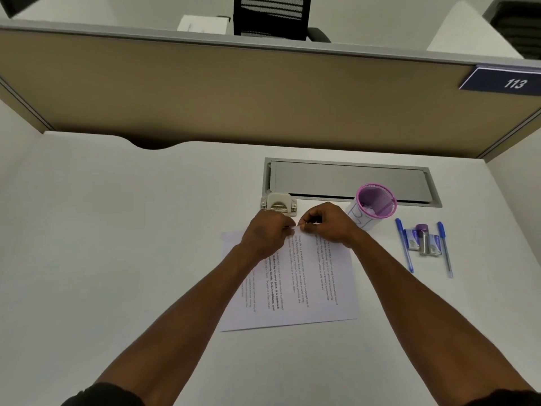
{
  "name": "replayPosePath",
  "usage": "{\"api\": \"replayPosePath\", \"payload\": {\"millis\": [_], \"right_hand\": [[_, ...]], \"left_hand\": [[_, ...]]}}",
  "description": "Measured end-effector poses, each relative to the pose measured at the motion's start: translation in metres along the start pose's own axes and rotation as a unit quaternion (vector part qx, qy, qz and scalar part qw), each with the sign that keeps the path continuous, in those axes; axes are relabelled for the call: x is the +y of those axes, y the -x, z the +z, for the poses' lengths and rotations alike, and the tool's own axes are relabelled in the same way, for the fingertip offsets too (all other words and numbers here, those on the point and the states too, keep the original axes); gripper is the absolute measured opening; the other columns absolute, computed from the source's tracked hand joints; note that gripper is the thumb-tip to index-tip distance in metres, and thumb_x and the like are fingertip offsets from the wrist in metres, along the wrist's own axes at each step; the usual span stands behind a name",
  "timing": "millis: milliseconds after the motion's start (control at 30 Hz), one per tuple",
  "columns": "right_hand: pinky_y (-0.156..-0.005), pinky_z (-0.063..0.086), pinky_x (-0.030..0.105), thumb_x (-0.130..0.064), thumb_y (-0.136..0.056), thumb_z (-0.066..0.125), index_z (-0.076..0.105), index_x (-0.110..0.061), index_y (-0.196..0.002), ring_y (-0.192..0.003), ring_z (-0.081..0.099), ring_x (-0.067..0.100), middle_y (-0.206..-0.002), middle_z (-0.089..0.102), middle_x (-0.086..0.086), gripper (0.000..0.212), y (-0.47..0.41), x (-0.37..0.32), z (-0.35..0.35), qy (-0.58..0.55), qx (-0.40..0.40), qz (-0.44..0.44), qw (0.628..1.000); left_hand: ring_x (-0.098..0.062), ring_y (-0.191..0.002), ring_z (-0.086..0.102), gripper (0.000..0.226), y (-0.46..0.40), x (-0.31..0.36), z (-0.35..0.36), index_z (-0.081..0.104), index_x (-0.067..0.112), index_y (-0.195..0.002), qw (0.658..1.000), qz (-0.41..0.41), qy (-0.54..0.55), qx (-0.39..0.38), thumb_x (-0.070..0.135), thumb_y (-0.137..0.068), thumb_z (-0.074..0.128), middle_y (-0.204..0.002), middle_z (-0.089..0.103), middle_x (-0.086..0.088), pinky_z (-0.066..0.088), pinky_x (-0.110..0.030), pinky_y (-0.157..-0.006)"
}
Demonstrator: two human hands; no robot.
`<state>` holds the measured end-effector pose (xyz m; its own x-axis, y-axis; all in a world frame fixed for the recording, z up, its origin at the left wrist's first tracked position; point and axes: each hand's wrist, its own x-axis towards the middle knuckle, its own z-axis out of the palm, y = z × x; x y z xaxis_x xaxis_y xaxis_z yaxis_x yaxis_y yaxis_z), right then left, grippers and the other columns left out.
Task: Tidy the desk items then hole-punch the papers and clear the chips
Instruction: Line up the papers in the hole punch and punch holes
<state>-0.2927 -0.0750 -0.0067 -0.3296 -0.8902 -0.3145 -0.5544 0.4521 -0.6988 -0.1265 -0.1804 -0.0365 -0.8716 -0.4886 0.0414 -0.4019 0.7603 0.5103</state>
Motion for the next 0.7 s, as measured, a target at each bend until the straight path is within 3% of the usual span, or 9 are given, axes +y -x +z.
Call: {"api": "replayPosePath", "payload": {"millis": [233, 367, 533, 600, 700], "right_hand": [[-0.086, 0.056, 0.039, -0.024, -0.084, 0.075, 0.079, -0.019, -0.089, -0.088, 0.066, 0.015, -0.091, 0.075, -0.004, 0.008, 0.001, -0.006, 0.003, 0.028, -0.003, -0.007, 1.0], [-0.086, 0.056, 0.039, -0.024, -0.083, 0.075, 0.079, -0.021, -0.09, -0.088, 0.065, 0.014, -0.091, 0.075, -0.004, 0.008, 0.002, -0.01, 0.004, 0.04, -0.009, -0.013, 0.999], [-0.089, 0.054, 0.043, -0.032, -0.081, 0.077, 0.078, -0.026, -0.09, -0.087, 0.065, 0.008, -0.091, 0.075, -0.008, 0.011, 0.0, -0.011, 0.009, 0.055, 0.004, -0.012, 0.998], [-0.094, 0.049, 0.042, -0.043, -0.079, 0.075, 0.076, -0.03, -0.096, -0.096, 0.062, 0.01, -0.097, 0.073, -0.009, 0.021, 0.002, -0.008, 0.011, 0.094, 0.059, -0.014, 0.994], [-0.103, 0.037, 0.034, -0.048, -0.08, 0.073, 0.069, -0.026, -0.113, -0.117, 0.053, 0.017, -0.119, 0.067, -0.003, 0.039, 0.019, -0.001, 0.011, 0.09, 0.223, -0.026, 0.97]], "left_hand": [[-0.018, -0.09, 0.068, 0.018, 0.0, -0.003, -0.007, 0.078, 0.014, -0.102, 0.993, -0.053, 0.097, -0.034, 0.022, -0.092, 0.066, -0.1, 0.077, -0.002, 0.053, -0.028, -0.084], [-0.014, -0.087, 0.069, 0.019, 0.0, -0.004, -0.009, 0.078, 0.014, -0.101, 0.983, -0.1, 0.149, -0.047, 0.026, -0.09, 0.07, -0.099, 0.077, -0.002, 0.044, -0.013, -0.072], [-0.011, -0.086, 0.068, 0.019, 0.0, -0.006, -0.009, 0.078, 0.017, -0.103, 0.975, -0.133, 0.166, -0.057, 0.028, -0.089, 0.07, -0.102, 0.077, -0.002, 0.043, -0.014, -0.07], [-0.009, -0.083, 0.066, 0.019, 0.001, -0.008, -0.009, 0.078, 0.017, -0.102, 0.971, -0.151, 0.178, -0.052, 0.029, -0.089, 0.071, -0.101, 0.077, -0.001, 0.045, -0.015, -0.071], [-0.011, -0.087, 0.068, 0.021, 0.004, -0.015, -0.011, 0.078, 0.02, -0.103, 0.959, -0.186, 0.206, -0.058, 0.033, -0.089, 0.07, -0.101, 0.076, 0.001, 0.052, -0.025, -0.078]]}}
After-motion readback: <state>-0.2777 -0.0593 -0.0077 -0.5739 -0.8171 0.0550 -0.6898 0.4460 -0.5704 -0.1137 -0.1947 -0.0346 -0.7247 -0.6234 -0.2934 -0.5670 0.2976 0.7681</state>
